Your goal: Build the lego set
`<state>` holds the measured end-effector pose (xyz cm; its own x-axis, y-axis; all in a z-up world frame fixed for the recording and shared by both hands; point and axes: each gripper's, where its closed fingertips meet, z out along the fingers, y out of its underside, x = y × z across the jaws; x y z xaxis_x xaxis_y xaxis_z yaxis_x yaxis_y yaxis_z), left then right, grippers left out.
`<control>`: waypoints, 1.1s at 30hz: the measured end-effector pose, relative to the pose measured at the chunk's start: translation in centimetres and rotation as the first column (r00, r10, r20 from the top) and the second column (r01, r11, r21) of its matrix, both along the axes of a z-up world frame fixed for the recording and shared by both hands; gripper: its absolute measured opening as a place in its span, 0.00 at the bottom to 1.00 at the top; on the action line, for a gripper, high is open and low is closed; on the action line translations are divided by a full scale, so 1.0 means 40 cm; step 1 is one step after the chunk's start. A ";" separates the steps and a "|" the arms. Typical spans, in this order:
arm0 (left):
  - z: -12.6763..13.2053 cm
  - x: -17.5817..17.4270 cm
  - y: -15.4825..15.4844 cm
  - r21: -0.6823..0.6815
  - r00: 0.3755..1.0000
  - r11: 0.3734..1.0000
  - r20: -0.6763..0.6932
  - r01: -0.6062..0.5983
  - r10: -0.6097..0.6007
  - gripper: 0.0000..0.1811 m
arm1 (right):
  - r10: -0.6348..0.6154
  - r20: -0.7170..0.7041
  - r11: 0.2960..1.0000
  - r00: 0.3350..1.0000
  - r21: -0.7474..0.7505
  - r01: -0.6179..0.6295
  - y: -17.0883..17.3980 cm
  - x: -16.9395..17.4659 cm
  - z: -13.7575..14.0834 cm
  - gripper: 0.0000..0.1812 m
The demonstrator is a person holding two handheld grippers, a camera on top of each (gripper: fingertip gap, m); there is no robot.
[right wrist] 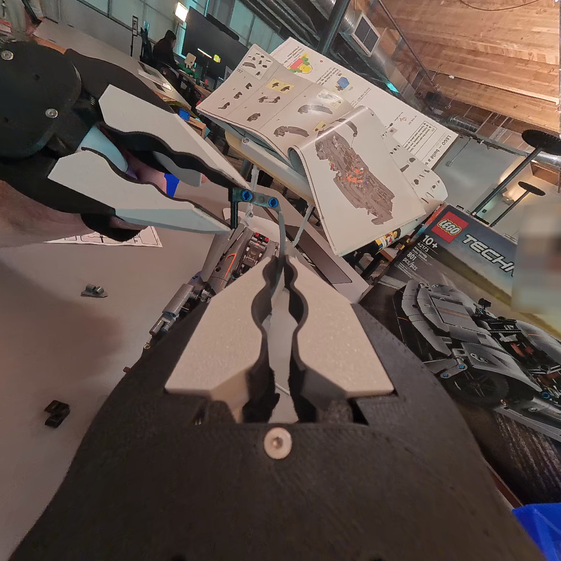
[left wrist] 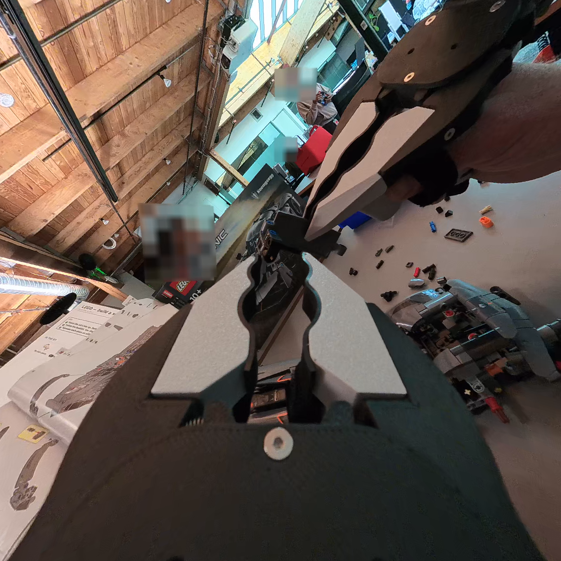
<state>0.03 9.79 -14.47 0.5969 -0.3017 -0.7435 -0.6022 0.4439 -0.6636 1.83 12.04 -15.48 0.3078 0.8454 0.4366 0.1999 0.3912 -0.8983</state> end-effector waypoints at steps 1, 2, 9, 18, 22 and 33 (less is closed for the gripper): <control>0.002 -0.002 0.000 0.002 1.000 1.000 0.001 -0.002 0.002 0.13 | 0.000 0.001 1.000 1.000 -0.002 0.000 0.000 0.000 -0.001 0.01; 0.004 -0.003 -0.001 0.009 1.000 1.000 0.001 -0.003 0.003 0.13 | 0.001 0.001 1.000 1.000 -0.004 -0.001 0.000 -0.001 -0.002 0.01; -0.004 0.003 0.004 0.006 1.000 1.000 -0.021 -0.023 0.023 0.12 | -0.012 0.007 1.000 1.000 -0.005 0.012 0.006 0.001 -0.004 0.01; -0.005 -0.001 0.004 0.003 1.000 1.000 -0.013 -0.021 0.021 0.12 | -0.020 0.023 1.000 1.000 0.010 0.020 0.004 -0.002 -0.007 0.01; -0.006 -0.003 0.006 -0.003 1.000 1.000 -0.006 -0.021 0.021 0.15 | -0.023 0.026 1.000 0.999 0.010 0.023 0.005 -0.002 -0.009 0.01; -0.022 0.000 0.005 -0.017 0.999 1.000 -0.044 0.014 -0.015 0.16 | -0.023 0.056 1.000 0.998 -0.010 0.024 0.020 -0.001 -0.029 0.00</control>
